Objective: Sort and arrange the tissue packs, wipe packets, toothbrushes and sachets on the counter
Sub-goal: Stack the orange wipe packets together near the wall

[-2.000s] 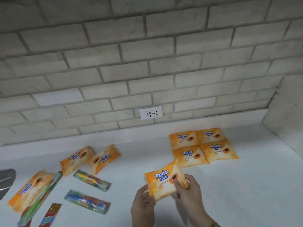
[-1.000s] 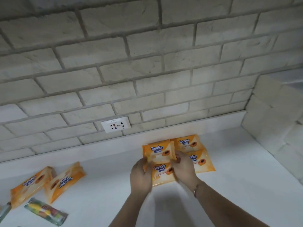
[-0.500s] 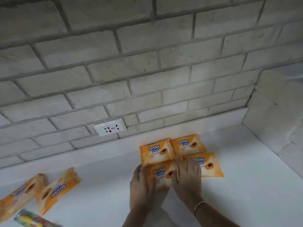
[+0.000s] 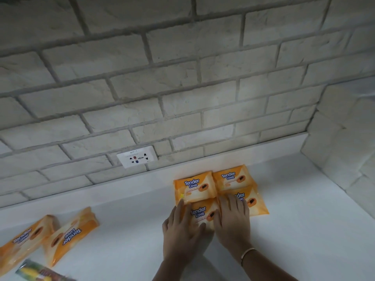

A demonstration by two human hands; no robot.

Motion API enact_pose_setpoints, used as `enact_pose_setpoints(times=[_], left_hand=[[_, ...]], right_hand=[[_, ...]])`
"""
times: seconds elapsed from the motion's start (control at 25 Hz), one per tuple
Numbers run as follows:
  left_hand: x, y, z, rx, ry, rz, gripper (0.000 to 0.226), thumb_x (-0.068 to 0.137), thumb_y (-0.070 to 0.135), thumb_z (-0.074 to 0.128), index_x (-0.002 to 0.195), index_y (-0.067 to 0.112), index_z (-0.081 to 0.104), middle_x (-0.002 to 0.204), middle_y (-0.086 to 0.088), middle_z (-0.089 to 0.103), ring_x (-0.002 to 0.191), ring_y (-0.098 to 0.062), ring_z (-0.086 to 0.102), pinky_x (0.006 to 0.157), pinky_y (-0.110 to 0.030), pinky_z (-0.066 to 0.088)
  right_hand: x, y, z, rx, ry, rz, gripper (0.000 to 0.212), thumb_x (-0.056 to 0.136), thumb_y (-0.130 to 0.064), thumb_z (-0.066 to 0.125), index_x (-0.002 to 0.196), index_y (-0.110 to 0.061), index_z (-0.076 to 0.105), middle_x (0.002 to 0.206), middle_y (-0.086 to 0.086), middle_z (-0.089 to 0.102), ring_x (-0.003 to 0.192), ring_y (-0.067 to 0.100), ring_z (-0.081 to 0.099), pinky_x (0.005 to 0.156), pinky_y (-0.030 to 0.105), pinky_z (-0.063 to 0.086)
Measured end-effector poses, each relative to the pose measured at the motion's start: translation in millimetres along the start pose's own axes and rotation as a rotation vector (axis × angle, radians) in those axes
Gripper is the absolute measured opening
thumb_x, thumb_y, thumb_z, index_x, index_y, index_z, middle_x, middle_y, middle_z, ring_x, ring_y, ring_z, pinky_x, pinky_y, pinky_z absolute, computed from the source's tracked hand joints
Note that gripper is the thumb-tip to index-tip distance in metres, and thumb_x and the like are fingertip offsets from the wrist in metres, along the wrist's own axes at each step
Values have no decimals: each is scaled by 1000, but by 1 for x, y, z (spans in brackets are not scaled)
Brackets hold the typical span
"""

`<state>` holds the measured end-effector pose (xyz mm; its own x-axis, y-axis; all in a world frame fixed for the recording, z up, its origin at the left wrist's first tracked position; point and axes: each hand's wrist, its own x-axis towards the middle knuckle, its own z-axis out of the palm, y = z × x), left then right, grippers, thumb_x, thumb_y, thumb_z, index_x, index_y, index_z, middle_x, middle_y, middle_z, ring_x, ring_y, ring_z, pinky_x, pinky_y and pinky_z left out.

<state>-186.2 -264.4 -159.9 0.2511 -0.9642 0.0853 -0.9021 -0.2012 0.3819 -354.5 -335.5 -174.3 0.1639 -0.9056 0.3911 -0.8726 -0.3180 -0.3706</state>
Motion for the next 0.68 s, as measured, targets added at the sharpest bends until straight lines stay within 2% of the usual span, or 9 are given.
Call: enact_pose_setpoints(times=[0.08, 0.28, 0.44, 0.56, 0.68], left_hand=[[1, 0, 1, 9, -5, -3, 77, 90, 80, 24, 158, 44, 13, 168, 19, -3, 156, -14, 8, 123, -44, 13], [4, 0, 2, 55, -24, 5, 75, 94, 77, 15, 159, 44, -1, 167, 20, -15, 157, -14, -5, 124, -45, 5], [5, -1, 4, 61, -30, 6, 74, 93, 79, 13, 158, 46, -6, 166, 20, -19, 157, -15, -9, 124, -45, 4], [4, -2, 5, 16, 6, -3, 68, 95, 74, 23, 156, 47, 9, 168, 15, 0, 155, -14, 6, 122, -42, 13], [-2, -2, 2, -28, 25, 24, 60, 88, 67, 48, 142, 43, 42, 152, 13, 39, 138, -16, 40, 113, -38, 32]], right_hand=[[-1, -1, 1, -16, -30, -46, 48, 97, -37, 42, 133, -14, 64, 133, 9, 65, 130, 31, 56, 118, 62, 31], [1, -3, 1, -67, -99, -62, 59, 102, -46, 36, 148, -15, 53, 152, 6, 54, 145, 32, 46, 122, 67, 17], [3, -4, 4, -85, -150, -55, 65, 103, -52, 30, 157, -17, 39, 163, 4, 40, 153, 32, 30, 123, 66, 16], [3, -4, 2, -80, -146, -33, 63, 101, -49, 34, 154, -16, 44, 158, 11, 46, 149, 35, 38, 121, 64, 24], [2, -6, -4, -60, -82, 37, 53, 96, -45, 41, 136, -16, 59, 130, 17, 63, 123, 39, 57, 107, 62, 40]])
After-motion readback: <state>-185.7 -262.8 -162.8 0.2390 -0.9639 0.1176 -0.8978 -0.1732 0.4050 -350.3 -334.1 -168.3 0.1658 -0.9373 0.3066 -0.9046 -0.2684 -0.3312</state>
